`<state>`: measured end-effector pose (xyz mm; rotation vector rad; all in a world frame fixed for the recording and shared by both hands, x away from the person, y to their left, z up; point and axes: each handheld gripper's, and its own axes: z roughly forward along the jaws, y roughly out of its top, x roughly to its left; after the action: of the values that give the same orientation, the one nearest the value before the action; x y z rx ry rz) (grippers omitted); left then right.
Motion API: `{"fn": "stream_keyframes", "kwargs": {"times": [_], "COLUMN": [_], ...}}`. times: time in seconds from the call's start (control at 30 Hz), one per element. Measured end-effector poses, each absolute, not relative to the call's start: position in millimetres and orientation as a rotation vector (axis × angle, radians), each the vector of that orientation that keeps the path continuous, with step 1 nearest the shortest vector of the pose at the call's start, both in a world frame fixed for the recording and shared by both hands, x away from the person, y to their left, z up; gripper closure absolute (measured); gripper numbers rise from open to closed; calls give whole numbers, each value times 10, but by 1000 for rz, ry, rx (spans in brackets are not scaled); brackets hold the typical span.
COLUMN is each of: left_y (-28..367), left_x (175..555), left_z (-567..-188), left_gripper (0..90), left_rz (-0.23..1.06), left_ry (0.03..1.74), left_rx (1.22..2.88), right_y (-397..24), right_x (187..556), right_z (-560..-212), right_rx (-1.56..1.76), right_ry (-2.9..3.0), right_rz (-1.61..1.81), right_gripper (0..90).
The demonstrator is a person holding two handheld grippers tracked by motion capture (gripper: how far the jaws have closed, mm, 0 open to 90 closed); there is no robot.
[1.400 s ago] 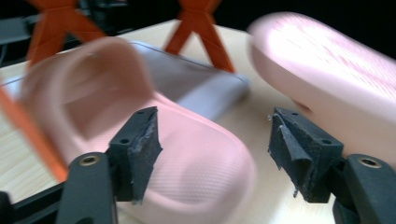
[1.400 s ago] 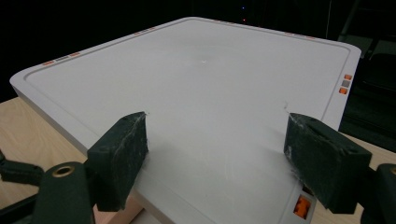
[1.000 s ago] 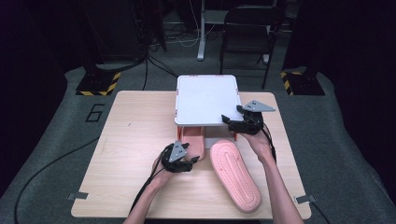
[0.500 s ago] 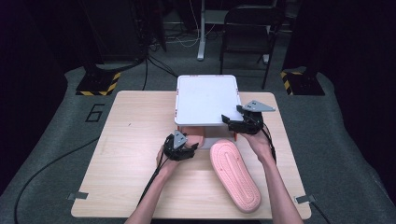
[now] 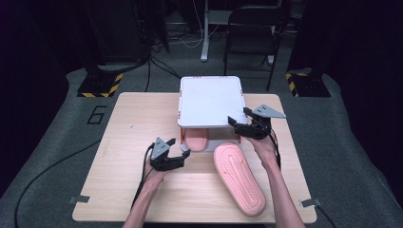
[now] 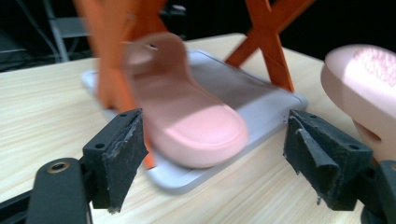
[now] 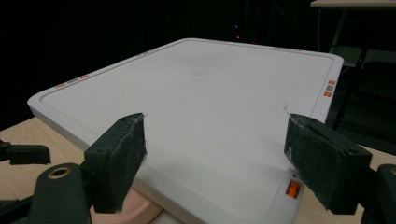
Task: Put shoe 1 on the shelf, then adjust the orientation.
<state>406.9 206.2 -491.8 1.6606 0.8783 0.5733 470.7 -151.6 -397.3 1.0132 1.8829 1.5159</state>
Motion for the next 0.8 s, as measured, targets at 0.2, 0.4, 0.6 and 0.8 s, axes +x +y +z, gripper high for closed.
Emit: {"fn": "stream_keyframes", "kwargs": {"times": [0.2, 0.4, 0.6, 0.8], "left_y": [2468, 2788, 2859, 2865], "left_x": [3947, 3836, 3817, 3772], "left_z": [-4908, -5012, -5039, -5070], "left_gripper": [194, 253, 243, 249], "left_rz": [636, 590, 591, 609], "left_ry": [971, 1040, 1063, 1065], "left_rx": [1586, 1562, 1540, 1561], "right_y": [-1676, -1914, -2034, -2069], "right_x": [4399, 4114, 3887, 3621], "right_z": [-4015, -4150, -4376, -4620], "right_rx": [989, 1023, 1055, 1085], "right_ry": [1841, 1833, 1865, 1894], "right_rz": [1465, 1415, 1384, 1373], "right_gripper": [195, 193, 190, 192]}}
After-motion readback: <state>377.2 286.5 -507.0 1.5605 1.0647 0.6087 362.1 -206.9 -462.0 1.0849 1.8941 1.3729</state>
